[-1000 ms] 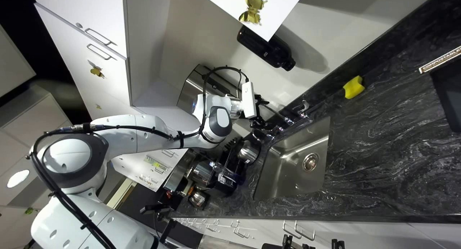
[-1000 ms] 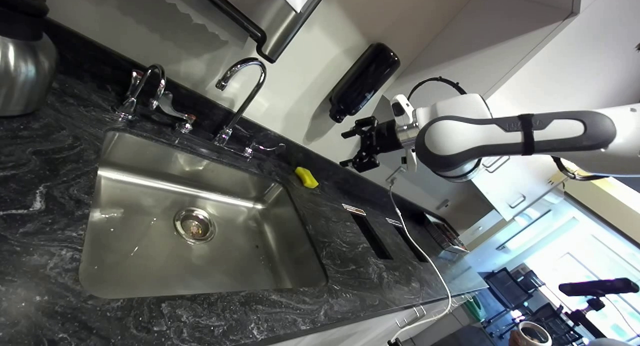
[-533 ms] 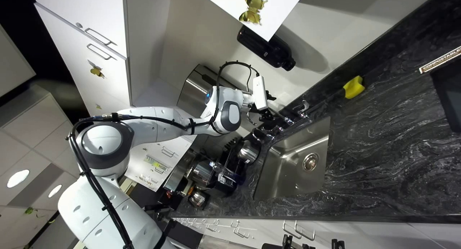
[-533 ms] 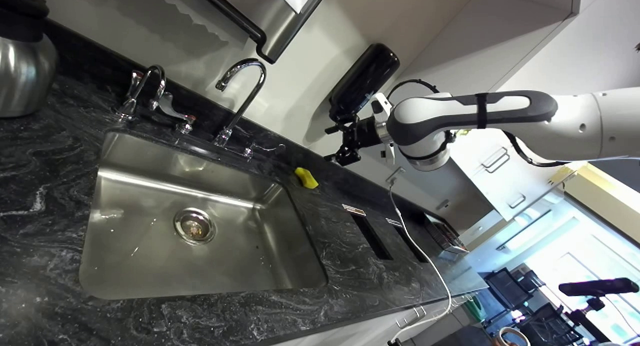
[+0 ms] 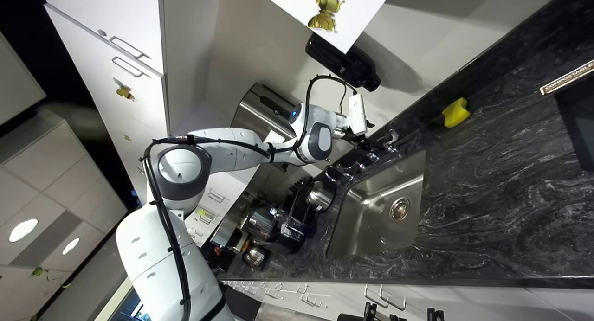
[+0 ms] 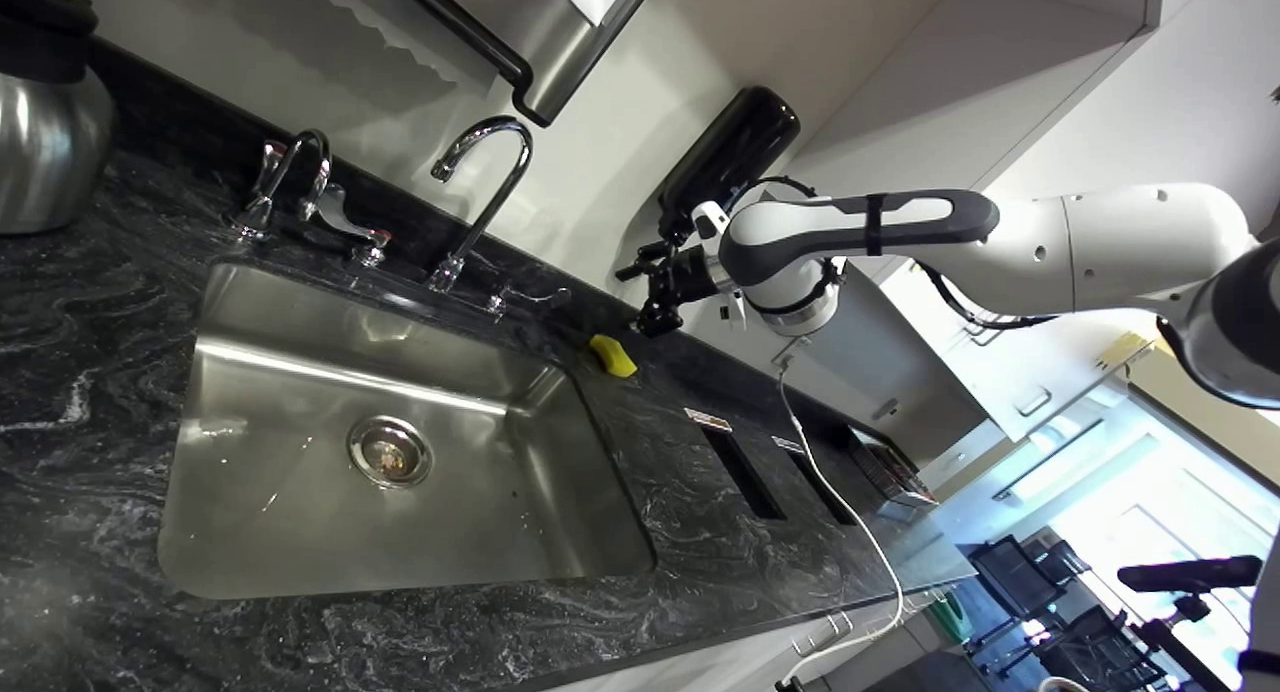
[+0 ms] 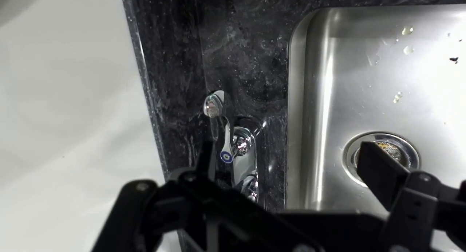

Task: Open the right tap

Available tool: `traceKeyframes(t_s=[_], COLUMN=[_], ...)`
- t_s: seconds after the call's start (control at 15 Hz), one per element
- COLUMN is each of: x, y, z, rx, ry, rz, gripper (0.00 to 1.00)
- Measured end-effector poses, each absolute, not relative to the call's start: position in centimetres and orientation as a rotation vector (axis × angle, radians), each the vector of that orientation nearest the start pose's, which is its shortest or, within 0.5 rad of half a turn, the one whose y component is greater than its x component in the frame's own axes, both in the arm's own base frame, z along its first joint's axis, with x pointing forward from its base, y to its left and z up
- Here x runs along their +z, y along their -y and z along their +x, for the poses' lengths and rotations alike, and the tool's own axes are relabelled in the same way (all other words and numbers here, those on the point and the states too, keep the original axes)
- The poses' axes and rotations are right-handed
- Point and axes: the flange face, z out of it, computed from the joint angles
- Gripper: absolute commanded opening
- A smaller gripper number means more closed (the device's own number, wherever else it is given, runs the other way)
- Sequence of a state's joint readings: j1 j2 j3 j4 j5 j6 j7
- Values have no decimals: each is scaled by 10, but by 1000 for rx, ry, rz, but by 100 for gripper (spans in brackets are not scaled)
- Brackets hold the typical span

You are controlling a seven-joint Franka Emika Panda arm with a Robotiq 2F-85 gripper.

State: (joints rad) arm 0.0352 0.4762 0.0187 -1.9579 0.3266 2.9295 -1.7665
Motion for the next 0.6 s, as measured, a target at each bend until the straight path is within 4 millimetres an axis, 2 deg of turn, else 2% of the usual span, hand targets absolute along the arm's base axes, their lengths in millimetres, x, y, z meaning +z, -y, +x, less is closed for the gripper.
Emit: traceKeyframes(t_s=[0.33,0.6], x=[280,277], y=[-16,-24], z=[656,659], rx=[-728,-716], ry=[2294,2322], rz=[-2411,-2399], gripper=[100,100])
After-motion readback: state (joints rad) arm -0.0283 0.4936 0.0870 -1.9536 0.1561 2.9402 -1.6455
